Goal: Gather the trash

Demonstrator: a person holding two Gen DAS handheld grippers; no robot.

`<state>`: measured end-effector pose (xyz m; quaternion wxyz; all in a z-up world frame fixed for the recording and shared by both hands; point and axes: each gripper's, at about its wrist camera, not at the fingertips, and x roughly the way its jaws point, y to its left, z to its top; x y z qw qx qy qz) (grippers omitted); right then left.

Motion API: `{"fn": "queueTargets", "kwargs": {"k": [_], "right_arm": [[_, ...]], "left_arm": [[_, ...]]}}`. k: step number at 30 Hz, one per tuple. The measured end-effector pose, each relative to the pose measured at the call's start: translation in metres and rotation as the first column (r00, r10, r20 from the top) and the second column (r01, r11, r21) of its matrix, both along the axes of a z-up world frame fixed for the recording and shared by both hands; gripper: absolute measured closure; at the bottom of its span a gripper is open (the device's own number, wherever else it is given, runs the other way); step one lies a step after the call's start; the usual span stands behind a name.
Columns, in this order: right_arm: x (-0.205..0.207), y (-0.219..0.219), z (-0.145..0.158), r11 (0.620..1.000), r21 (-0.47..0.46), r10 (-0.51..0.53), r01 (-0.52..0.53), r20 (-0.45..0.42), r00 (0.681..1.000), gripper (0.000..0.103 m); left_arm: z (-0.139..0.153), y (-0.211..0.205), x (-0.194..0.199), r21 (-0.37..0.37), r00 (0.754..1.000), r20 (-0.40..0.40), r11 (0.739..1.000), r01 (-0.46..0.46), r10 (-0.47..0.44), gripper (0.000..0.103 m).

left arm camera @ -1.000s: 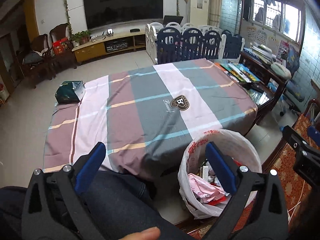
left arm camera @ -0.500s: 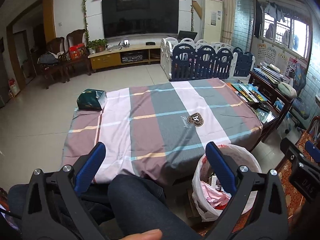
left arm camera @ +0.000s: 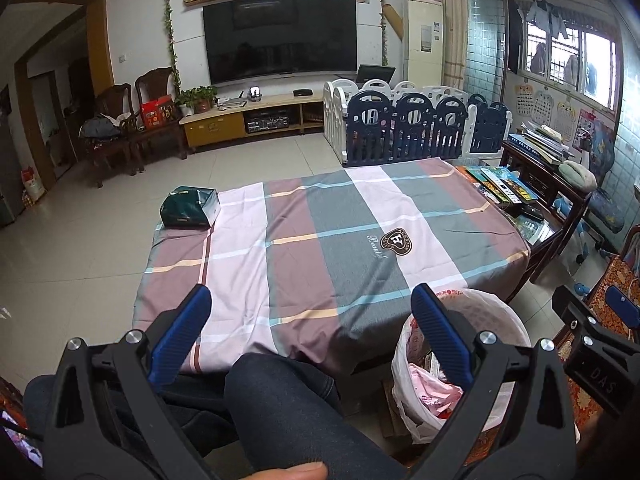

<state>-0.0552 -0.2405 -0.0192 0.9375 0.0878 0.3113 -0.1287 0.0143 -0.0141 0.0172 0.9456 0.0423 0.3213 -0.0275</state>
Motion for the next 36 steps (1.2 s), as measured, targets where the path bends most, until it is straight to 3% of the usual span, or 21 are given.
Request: {"fn": "queueTargets", "kwargs": {"k": [36], "right_arm": [[-0.0005, -0.0053, -0.0093, 1.0, 0.01, -0.006, 0.006, -0.019, 1.0, 0.004]], "left_arm": [[-0.009, -0.0014, 0.0049, 0.001, 1.0, -0.023, 1.0, 0.0, 0.0, 0.003]]}}
